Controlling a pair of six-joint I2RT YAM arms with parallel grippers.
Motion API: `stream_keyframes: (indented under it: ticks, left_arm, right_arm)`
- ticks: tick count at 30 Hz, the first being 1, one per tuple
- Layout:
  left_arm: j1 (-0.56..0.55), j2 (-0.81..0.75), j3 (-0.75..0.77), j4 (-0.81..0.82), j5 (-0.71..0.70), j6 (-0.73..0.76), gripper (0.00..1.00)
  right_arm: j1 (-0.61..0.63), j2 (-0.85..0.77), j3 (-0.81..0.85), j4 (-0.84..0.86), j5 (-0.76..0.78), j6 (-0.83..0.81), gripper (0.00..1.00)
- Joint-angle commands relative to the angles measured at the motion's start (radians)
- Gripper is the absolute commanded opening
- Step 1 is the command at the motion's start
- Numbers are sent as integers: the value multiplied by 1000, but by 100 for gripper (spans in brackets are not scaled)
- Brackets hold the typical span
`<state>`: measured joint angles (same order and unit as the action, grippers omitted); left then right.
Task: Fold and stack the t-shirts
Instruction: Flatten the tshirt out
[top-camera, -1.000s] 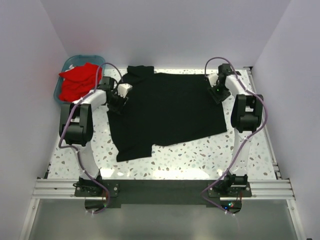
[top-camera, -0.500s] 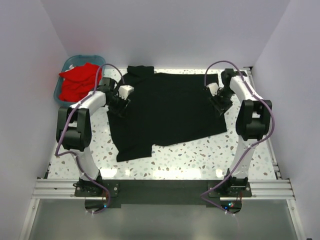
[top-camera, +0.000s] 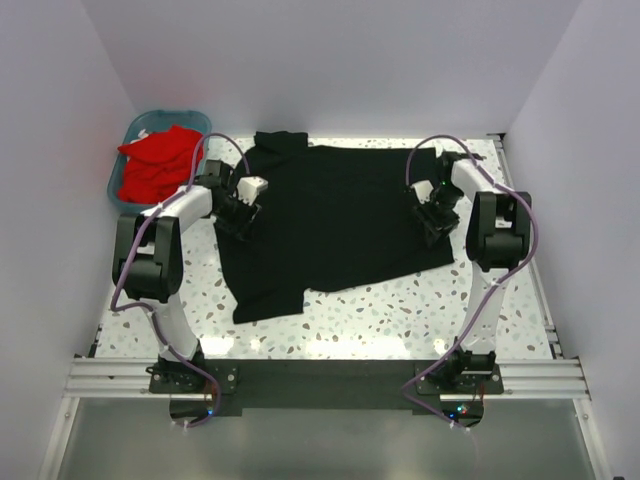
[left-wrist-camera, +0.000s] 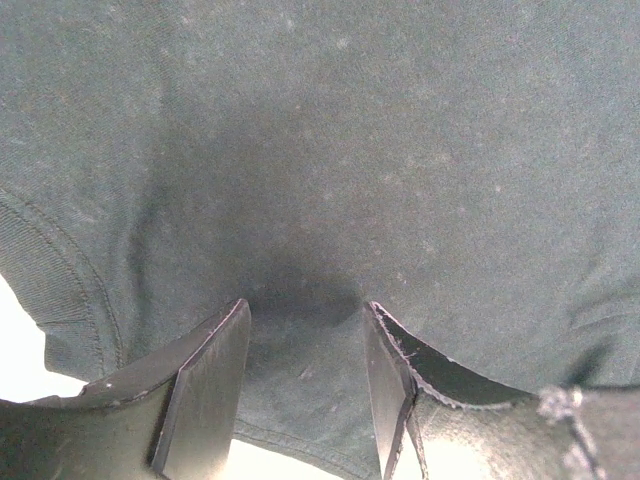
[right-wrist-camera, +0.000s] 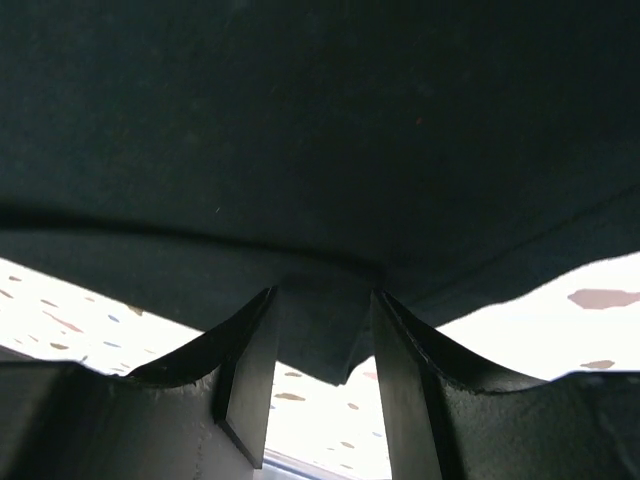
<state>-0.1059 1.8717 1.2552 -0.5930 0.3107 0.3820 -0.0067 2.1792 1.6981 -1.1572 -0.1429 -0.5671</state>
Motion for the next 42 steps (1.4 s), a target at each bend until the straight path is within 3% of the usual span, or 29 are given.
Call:
stream_keyframes:
  ticks: [1, 14, 27, 38, 42]
  left_arm:
    - [-2, -22, -2, 13, 22, 3, 54]
    - [-2, 7, 0, 18, 15, 5, 55]
    - [-2, 23, 1, 18, 11, -3, 55]
    - [-2, 26, -8, 28, -7, -8, 55]
    - [-2, 24, -10, 35, -5, -12, 55]
  right_arm:
    - [-1, 16, 46, 33, 28, 33, 45]
    - [-1, 51, 149, 5, 46, 32, 45]
    - [22, 24, 17, 45, 51, 15, 39]
    - [24, -33, 40, -2, 45, -4, 31]
    - [22, -64, 43, -33, 48, -22, 20]
